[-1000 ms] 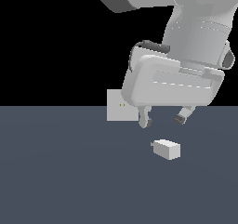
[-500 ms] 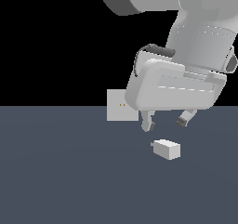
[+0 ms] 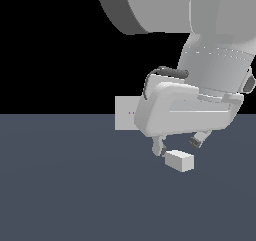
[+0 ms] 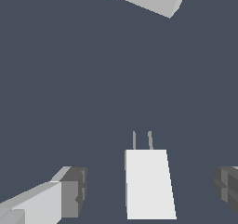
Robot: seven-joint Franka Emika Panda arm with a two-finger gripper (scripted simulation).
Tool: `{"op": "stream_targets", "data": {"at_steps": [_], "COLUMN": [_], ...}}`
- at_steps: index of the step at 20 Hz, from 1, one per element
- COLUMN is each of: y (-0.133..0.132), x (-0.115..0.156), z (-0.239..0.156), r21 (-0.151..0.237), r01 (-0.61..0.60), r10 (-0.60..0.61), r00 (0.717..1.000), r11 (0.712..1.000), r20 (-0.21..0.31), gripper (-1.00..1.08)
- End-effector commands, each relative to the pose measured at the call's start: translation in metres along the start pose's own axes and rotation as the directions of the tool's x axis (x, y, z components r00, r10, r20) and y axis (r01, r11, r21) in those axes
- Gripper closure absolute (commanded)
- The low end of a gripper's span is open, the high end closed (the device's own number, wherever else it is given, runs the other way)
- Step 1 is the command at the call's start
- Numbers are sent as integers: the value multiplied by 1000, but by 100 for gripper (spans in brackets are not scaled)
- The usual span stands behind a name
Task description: Plug the charger into the wall socket.
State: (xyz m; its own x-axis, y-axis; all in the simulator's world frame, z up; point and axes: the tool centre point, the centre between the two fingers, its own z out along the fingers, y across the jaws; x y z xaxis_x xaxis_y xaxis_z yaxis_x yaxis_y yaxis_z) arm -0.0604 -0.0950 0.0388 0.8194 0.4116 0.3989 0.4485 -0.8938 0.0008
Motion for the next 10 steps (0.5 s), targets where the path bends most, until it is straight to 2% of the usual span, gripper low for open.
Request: {"op": "stream_targets", "data": {"at_steps": [1,9,10], "y": [0,0,0], "x": [-5,-11,-11], "z": [10,25,25], "r21": [0,1,1], "r01": [1,1,1], "r10": [-1,-1,-1], "r00": [1000,1000,1000], "r11": [1000,1000,1000], "r20": [1,0,0], "gripper": [-92,-92,108]}}
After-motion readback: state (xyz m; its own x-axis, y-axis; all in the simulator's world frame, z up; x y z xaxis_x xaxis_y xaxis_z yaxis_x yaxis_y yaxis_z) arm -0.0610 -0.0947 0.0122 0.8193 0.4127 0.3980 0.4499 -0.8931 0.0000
